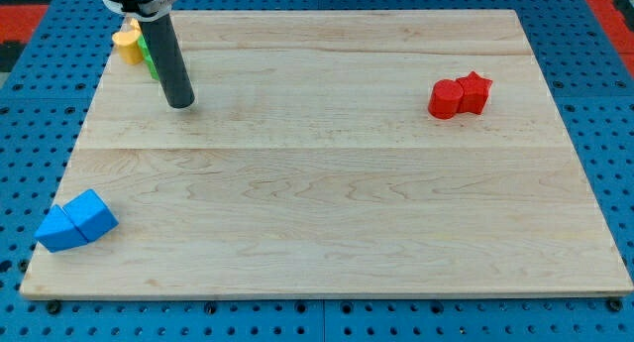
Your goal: Point arm above red star
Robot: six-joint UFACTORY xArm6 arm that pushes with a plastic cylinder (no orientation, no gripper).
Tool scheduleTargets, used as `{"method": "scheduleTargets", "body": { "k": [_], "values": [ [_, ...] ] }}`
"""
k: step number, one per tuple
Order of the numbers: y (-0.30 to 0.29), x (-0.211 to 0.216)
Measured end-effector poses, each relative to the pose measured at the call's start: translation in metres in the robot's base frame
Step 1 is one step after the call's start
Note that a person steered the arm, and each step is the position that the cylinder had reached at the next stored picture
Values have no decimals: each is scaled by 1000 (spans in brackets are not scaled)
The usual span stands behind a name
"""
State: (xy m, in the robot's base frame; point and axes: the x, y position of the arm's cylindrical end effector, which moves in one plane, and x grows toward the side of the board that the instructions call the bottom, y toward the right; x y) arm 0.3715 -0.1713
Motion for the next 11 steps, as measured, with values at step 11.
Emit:
{"method": "scheduleTargets", "body": {
  "k": [11],
  "values": [
    [281, -52]
  ]
}}
